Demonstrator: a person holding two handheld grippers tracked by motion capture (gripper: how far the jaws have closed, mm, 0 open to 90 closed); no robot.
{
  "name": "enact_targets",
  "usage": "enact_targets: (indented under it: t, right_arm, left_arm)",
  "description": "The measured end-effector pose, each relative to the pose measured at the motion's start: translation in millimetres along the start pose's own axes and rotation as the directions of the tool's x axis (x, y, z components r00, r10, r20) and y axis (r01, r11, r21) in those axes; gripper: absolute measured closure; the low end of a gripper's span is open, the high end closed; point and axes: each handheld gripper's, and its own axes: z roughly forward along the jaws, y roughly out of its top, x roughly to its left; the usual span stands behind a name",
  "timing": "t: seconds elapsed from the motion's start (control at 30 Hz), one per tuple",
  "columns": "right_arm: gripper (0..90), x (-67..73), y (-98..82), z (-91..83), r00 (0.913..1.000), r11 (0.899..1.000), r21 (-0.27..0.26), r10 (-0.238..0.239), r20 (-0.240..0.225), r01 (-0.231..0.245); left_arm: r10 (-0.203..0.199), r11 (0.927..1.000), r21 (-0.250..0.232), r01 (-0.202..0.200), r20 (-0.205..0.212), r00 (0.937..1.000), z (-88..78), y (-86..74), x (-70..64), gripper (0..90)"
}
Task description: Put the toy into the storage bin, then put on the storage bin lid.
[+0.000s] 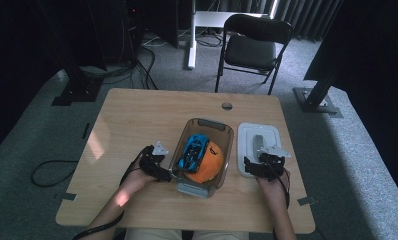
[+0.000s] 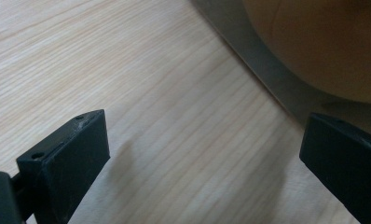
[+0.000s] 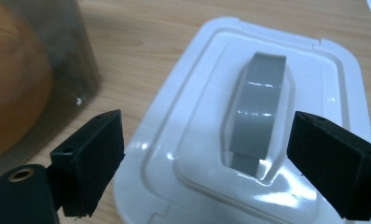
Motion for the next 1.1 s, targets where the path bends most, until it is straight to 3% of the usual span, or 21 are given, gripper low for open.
enact_targets:
  t: [0.3,0.67,0.83,0.97,1.03,1.07,1.1]
  right_arm:
    - [16.2,-15.8,0.4,20.2,0.9975,0.998,0.045,0.046,0.054,-0.049]
    - [24.5,-22.6,0.5,41.0,0.9933,0.994,0.09,0.055,0.102,-0.064]
    - [34.2,-24.0,0.1,42.5,0.9926,0.992,0.092,0.073,0.097,-0.082]
    - [51.9,-24.9,0.3,41.4,0.9921,0.992,0.088,0.085,0.093,-0.093]
    - [54.2,-24.9,0.1,41.6,0.9919,0.991,0.091,0.085,0.094,-0.094]
    - [62.0,-24.9,-1.3,41.7,0.9928,0.991,0.091,0.087,0.083,-0.094]
    - [64.3,-25.0,-1.8,41.3,0.9934,0.991,0.089,0.089,0.071,-0.095]
  left_arm:
    - [0.022,0.9998,-0.002,-0.022,0.002,0.9998,1.0,1.0,-11.0,2.0]
    - [0.034,0.9994,-0.004,-0.034,0.012,0.9993,2.4,2.4,-18.6,2.0]
    - [0.046,0.9989,-0.01,-0.046,0.023,0.9987,3.0,3.6,-25.2,2.0]
    - [0.052,0.9986,-0.012,-0.052,0.027,0.9983,3.5,4.7,-29.0,2.0]
    - [0.055,0.9984,-0.016,-0.054,0.027,0.9981,3.9,5.0,-30.9,2.0]
    - [0.053,0.9985,-0.018,-0.052,0.03,0.9982,4.2,5.0,-31.9,2.0]
    - [0.053,0.9984,-0.021,-0.052,0.031,0.9981,4.4,5.0,-33.1,2.0]
